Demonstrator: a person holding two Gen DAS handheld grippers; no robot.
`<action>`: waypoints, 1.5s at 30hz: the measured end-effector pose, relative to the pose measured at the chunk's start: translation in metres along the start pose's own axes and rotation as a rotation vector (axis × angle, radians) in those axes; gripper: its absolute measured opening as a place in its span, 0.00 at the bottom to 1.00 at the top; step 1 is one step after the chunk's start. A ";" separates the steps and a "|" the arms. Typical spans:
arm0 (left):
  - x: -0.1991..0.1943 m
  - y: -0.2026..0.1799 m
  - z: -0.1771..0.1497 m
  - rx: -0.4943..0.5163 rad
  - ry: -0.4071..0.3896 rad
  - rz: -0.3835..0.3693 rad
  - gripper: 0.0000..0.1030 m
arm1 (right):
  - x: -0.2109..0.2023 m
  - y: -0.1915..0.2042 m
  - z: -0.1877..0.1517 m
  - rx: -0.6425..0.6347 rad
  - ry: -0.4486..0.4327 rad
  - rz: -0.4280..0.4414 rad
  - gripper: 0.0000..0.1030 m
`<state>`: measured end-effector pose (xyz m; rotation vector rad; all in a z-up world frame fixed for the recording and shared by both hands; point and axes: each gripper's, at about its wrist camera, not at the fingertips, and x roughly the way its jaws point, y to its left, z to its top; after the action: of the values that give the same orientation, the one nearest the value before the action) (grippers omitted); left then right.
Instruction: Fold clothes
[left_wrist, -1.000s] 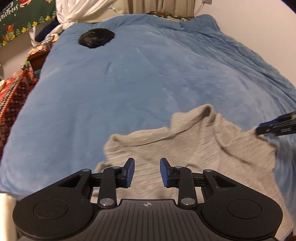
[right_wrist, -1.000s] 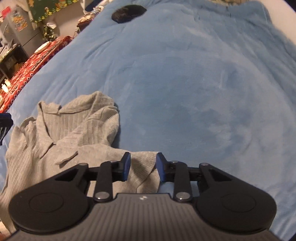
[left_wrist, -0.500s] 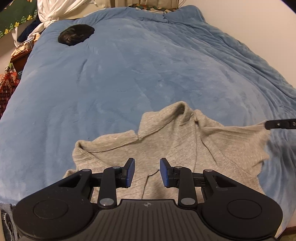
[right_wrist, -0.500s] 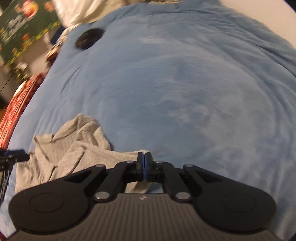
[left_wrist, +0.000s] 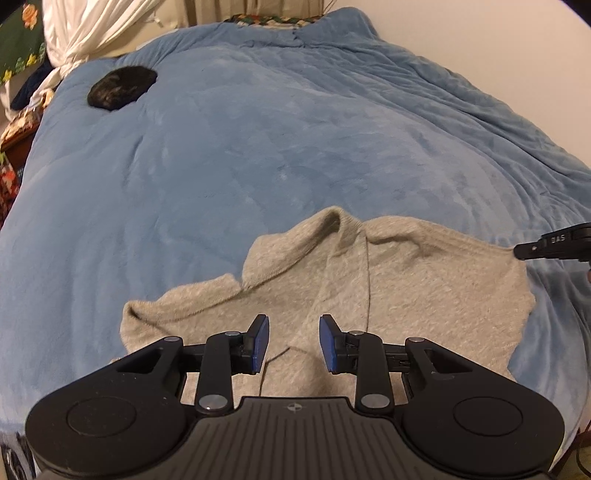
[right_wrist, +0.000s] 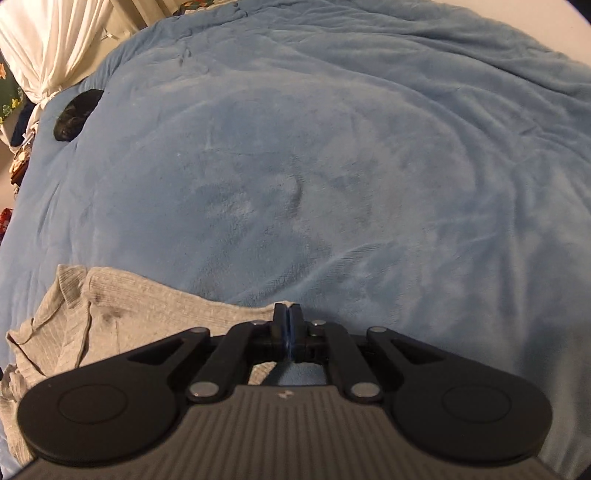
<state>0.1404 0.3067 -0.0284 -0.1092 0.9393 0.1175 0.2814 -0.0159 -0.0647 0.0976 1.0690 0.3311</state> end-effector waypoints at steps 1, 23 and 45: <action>0.001 -0.003 0.003 0.020 -0.012 -0.016 0.29 | -0.001 0.000 -0.001 0.000 -0.009 0.004 0.09; 0.137 -0.095 0.085 0.911 -0.021 -0.300 0.23 | 0.003 -0.008 -0.007 -0.081 -0.008 0.128 0.16; 0.154 -0.102 0.088 0.913 -0.177 -0.207 0.28 | 0.023 -0.003 -0.006 -0.078 0.010 0.048 0.10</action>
<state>0.3161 0.2272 -0.0970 0.6380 0.7266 -0.4880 0.2871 -0.0116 -0.0874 0.0519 1.0635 0.4172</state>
